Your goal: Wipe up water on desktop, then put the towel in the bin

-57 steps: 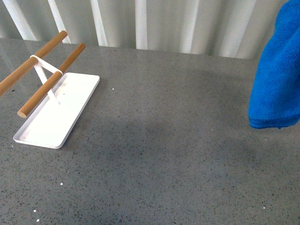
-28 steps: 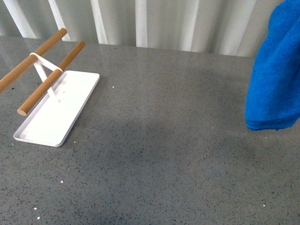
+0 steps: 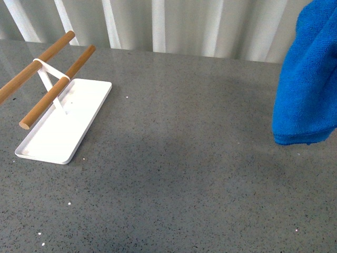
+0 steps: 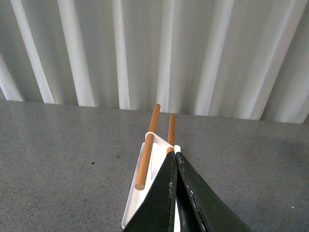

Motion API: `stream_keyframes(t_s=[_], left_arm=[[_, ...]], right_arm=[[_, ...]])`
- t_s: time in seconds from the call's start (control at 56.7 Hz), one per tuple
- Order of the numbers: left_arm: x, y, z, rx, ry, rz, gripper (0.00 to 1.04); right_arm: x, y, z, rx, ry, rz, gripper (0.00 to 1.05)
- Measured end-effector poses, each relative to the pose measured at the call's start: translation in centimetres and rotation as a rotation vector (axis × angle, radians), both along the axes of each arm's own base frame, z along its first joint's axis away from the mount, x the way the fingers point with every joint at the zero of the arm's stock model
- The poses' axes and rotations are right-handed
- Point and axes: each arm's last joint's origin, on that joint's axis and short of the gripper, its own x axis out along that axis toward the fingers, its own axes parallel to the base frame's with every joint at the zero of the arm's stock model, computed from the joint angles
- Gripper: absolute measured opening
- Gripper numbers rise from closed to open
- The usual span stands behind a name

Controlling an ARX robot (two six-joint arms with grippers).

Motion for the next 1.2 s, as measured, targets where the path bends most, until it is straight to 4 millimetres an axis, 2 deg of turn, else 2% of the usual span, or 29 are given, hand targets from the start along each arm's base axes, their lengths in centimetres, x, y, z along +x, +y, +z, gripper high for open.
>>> stream_keyframes(t_s=[0.37,0.512,0.812,0.988,1.041,1.059,1.147,1.2], left_arm=[[-0.9,0.0,-0.1,0.000,0.000,0.000,0.04],[-1.9,0.0,-0.4,0.000,0.016,0.000,0.04],[-2.0,0.0,-0.4,0.000,0.007,0.000,0.04],[-2.0,0.0,-0.4,0.000,0.007,0.000,0.29],[-2.0,0.0,-0.4,0.000,0.007,0.000,0.40],[-2.0,0.0,-0.4,0.000,0.007,0.000,0.42],[-2.0,0.0,-0.4,0.000,0.007,0.000,0.63],[-2.0,0.0,-0.4,0.000,0.007,0.000,0.71]], right_arm=[[0.1,0.3,-0.2,-0.012,0.017,-0.006,0.03],[0.2,0.4,-0.1,-0.015,0.021,-0.005,0.03],[0.7,0.6,-0.2,-0.032,0.066,-0.047,0.03],[2.0,0.8,-0.6,-0.028,0.178,-0.133,0.03],[2.5,0.9,-0.8,-0.020,0.236,-0.164,0.03],[2.7,0.9,-1.0,-0.010,0.264,-0.176,0.03],[3.7,1.0,-2.0,0.056,0.414,-0.233,0.03],[4.1,1.0,-2.9,0.081,0.478,-0.255,0.03]])
